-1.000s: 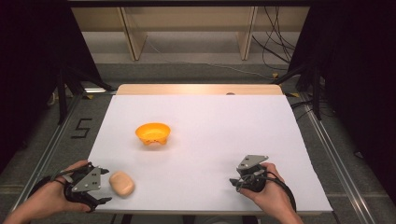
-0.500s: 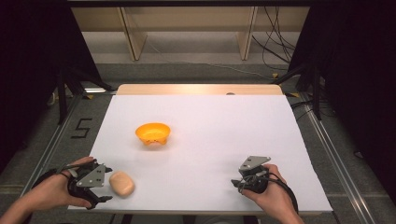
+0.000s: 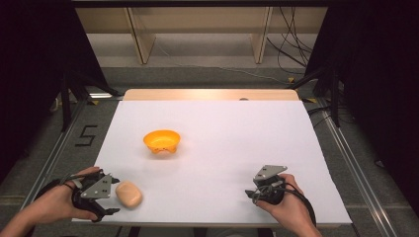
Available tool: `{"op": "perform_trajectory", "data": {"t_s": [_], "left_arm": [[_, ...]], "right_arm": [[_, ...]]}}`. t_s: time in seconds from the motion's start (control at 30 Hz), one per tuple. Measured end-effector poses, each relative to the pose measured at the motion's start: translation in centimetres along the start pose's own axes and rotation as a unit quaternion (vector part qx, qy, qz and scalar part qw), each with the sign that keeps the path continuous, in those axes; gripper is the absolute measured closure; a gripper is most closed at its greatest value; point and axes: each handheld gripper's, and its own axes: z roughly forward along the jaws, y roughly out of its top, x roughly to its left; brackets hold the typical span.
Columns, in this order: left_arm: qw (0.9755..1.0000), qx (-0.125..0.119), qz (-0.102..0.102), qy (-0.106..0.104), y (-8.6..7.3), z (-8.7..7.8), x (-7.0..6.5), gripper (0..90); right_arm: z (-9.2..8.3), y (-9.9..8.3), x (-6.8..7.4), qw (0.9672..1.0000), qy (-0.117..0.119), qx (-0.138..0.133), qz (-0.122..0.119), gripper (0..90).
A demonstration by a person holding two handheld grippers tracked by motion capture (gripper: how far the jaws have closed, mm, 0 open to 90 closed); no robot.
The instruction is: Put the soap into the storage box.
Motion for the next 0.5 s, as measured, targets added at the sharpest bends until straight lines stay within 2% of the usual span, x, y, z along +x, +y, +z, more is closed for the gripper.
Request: {"op": "perform_trajectory", "data": {"t_s": [0.17,0.23,0.27,0.3,0.33,0.37,0.4,0.43,0.5], "left_arm": [[0.9998,0.011,0.010,-0.009,0.5,0.3,0.6,15.4],[0.9996,0.016,0.022,-0.011,0.7,0.4,0.9,15.4],[0.9997,0.014,0.018,-0.010,0.9,0.5,1.0,15.4],[0.9992,0.024,0.027,-0.015,1.0,0.4,1.1,15.3],[0.9998,0.006,0.009,-0.018,1.0,0.7,1.0,15.3],[0.9990,0.022,0.031,-0.023,1.1,0.6,1.4,15.3],[0.9990,0.022,0.031,-0.023,1.1,0.6,1.4,15.3],[0.9995,0.009,0.013,-0.027,1.2,0.9,1.2,15.3],[0.9988,0.023,0.026,-0.033,1.3,1.0,1.5,15.3]], "right_arm": [[0.0,0.0,0.0,1.0000,0.000,0.001,0.003,53.1],[0.0,0.0,0.0,1.0000,0.000,0.001,0.007,53.1],[0.0,0.0,-0.1,1.0000,0.001,0.002,0.002,53.1],[0.0,-0.1,-0.1,1.0000,0.000,0.001,0.004,53.0],[0.1,0.0,-0.1,1.0000,-0.001,0.000,0.008,52.9],[0.1,-0.1,-0.1,1.0000,-0.002,0.000,0.007,52.7],[0.1,-0.1,-0.1,1.0000,-0.002,0.000,0.007,52.7],[0.1,-0.1,-0.1,1.0000,-0.001,0.000,0.007,52.4],[0.1,-0.1,-0.1,1.0000,-0.001,0.001,0.008,52.0]]}}
